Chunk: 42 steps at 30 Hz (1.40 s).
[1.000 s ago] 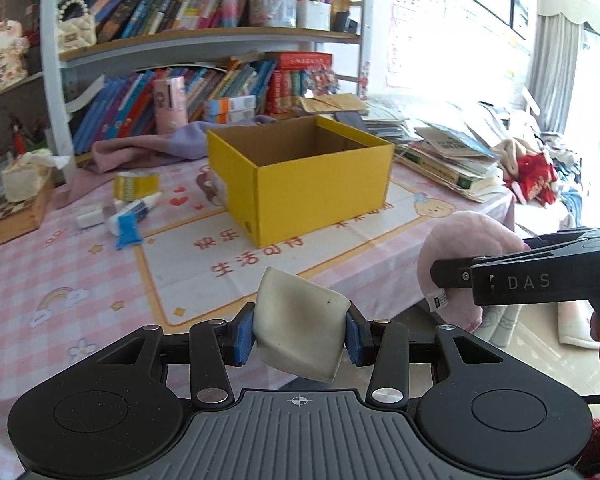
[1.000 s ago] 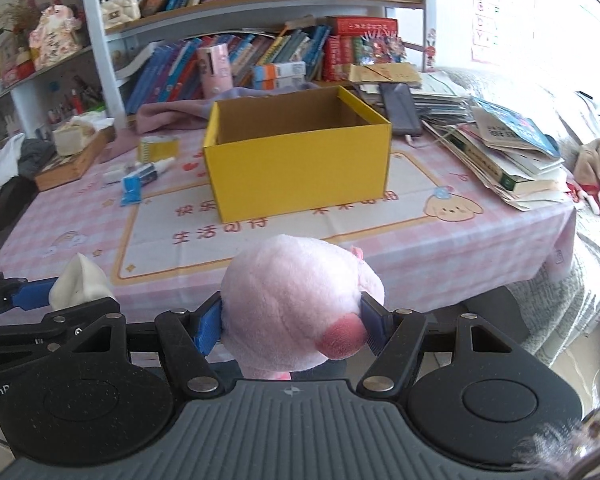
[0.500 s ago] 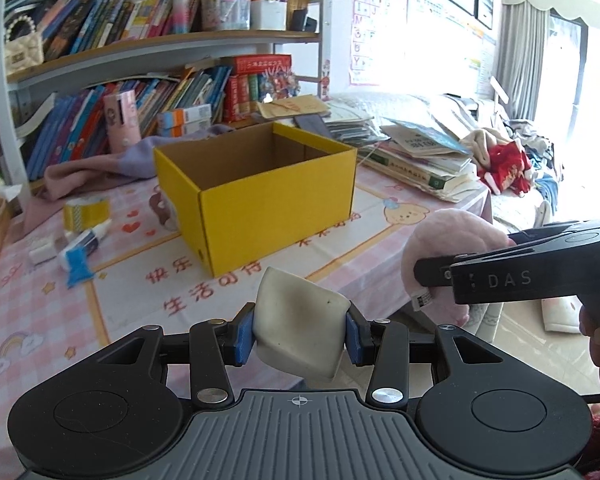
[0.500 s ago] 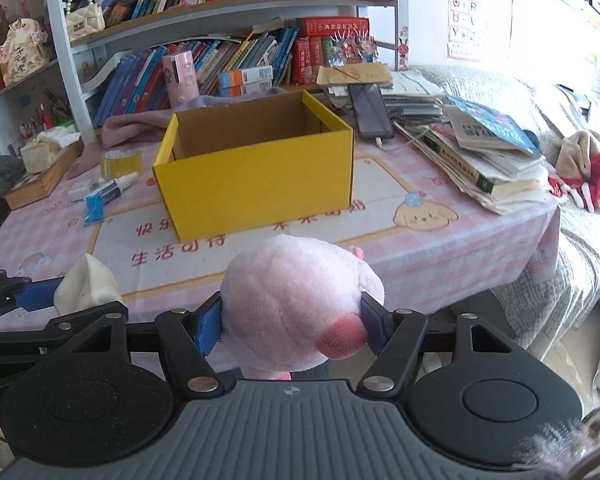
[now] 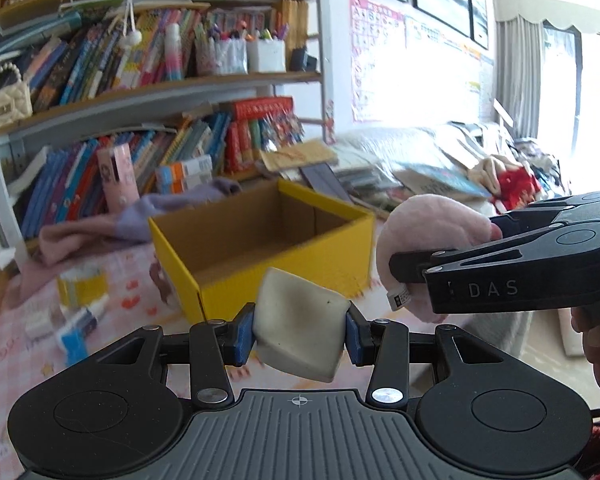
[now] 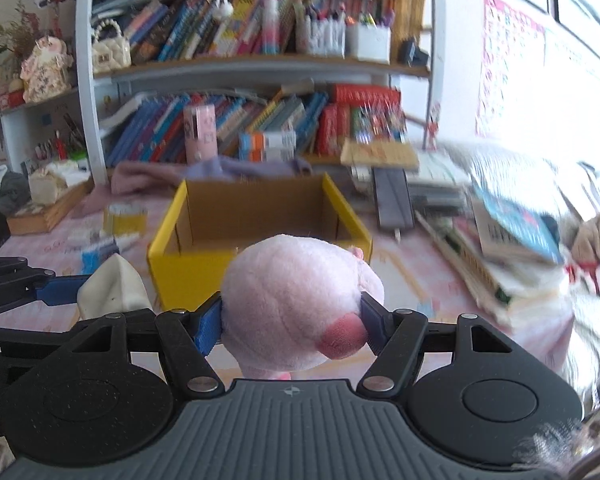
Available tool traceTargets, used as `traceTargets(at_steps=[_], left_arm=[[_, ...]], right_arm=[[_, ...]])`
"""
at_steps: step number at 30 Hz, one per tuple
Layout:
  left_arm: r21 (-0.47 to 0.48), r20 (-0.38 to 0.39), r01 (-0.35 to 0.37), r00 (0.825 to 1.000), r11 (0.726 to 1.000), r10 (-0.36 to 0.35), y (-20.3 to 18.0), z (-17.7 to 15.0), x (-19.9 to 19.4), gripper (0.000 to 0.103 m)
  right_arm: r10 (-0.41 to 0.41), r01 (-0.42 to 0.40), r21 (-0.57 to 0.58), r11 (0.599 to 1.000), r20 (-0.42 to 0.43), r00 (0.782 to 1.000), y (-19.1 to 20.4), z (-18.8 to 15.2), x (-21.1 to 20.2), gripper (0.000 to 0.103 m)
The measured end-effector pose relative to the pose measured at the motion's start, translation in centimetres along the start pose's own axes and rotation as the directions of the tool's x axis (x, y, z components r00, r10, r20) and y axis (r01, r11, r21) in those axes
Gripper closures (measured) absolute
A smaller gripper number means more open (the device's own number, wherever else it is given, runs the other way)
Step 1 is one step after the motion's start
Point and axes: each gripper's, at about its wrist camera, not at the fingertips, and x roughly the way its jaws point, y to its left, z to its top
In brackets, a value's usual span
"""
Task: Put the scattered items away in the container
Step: 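Carry the pig with the right tool while the left tool carries the sponge to the box, then open the right gripper over the box while the left gripper releases the sponge inside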
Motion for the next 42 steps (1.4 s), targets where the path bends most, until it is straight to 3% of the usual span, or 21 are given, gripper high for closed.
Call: traceTargets(at_steps=[6, 14, 20, 25, 33, 38, 42], left_arm=[[-0.025, 0.041, -0.066, 0.997, 0.998, 0.067, 0.5, 3.0, 2.4, 0.06], [-0.067, 0.046, -0.15, 0.987, 0.986, 0.153, 1.0, 6.0, 7.3, 0.06], [-0.074, -0.015, -0.172, 0.985, 0.982, 0.171, 0.9, 6.4, 11.1, 0.06], [-0.076, -0.116, -0.201, 0.975, 0.977, 0.191, 1.3, 6.1, 14.3, 0.06], [-0.087, -0.237, -0.204, 0.955, 0.975, 0.179, 1.9, 5.5, 17.5, 0.059], [-0.065, -0.25, -0.233, 0.945, 0.97, 0.21, 2.8, 6.6, 18.8, 0.059], [-0.041, -0.302, -0.253, 0.925, 0.967, 0.229, 3.8, 7.0, 20.6, 0.057]], right_arm=[[0.071, -0.058, -0.12, 0.991, 0.103, 0.992, -0.6, 3.8, 2.5, 0.037], [0.174, -0.153, -0.195, 0.969, 0.1, 0.98, -2.6, 7.6, 8.1, 0.037], [0.248, -0.238, -0.206, 0.949, 0.023, 0.969, -4.1, 8.5, 12.8, 0.037], [0.297, -0.306, -0.169, 0.937, -0.077, 0.952, -4.8, 8.8, 16.8, 0.037], [0.356, -0.383, -0.096, 0.919, -0.215, 0.909, -5.3, 8.7, 21.9, 0.036], [0.37, -0.41, -0.124, 0.904, -0.255, 0.893, -4.9, 9.7, 24.6, 0.036], [0.386, -0.432, -0.083, 0.898, -0.324, 0.864, -4.9, 10.8, 27.3, 0.034]])
